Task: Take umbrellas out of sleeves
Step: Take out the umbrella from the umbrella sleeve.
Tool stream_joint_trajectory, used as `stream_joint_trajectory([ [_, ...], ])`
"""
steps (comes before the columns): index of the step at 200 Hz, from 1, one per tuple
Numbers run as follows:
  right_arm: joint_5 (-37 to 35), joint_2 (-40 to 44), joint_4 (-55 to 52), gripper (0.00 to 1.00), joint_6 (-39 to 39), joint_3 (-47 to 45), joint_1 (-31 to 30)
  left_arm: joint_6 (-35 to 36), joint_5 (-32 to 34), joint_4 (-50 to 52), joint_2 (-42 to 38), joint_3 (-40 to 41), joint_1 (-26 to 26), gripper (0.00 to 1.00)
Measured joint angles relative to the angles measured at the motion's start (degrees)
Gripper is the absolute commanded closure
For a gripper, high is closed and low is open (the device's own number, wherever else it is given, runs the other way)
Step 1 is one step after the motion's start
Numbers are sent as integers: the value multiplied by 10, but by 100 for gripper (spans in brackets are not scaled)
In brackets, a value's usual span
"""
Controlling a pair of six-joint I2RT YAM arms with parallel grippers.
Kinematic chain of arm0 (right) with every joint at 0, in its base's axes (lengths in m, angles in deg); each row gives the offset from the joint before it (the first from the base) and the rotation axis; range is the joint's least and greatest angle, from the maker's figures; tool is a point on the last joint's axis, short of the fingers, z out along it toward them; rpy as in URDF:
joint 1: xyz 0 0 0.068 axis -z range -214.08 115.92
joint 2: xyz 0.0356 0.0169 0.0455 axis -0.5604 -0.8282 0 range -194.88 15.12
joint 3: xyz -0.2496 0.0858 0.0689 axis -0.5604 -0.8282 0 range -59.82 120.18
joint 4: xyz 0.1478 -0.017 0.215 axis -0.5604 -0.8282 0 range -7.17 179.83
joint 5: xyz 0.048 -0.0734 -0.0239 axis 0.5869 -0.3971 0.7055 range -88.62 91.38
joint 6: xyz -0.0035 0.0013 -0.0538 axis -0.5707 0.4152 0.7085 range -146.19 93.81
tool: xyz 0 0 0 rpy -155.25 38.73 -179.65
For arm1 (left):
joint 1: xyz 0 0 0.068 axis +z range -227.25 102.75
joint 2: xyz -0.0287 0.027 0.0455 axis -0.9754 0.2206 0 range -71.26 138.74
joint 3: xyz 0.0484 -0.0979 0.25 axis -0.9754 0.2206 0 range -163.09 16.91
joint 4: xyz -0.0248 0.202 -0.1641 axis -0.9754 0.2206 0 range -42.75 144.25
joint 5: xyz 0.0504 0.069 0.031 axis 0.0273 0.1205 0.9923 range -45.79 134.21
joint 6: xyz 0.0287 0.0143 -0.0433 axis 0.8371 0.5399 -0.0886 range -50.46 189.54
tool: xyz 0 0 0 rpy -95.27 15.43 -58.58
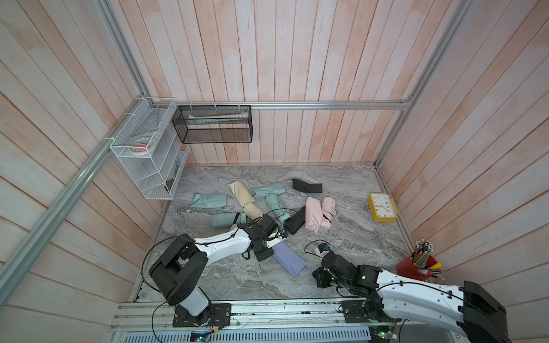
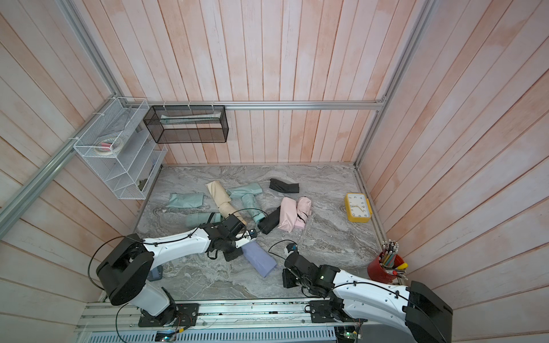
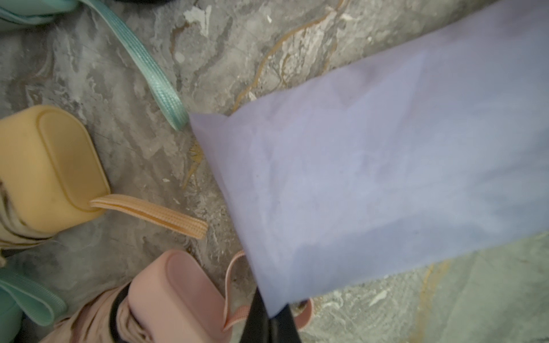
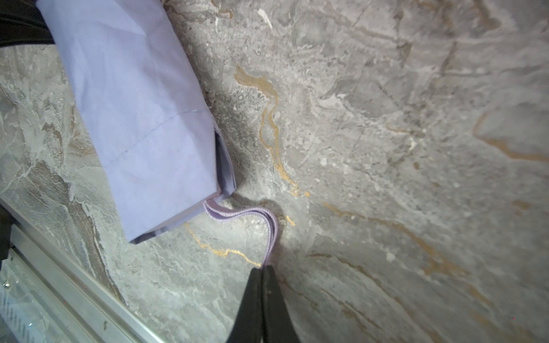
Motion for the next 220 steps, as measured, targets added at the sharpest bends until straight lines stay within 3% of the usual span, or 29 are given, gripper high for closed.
stream_joint_trajectory([
  [100,6,31,-23,95,-3,0,-4,-10,73,-2,-30,0,13,100],
  [220,6,42,-36,95,-36,-10,-50,-12,91,-5,-37,0,19,100],
])
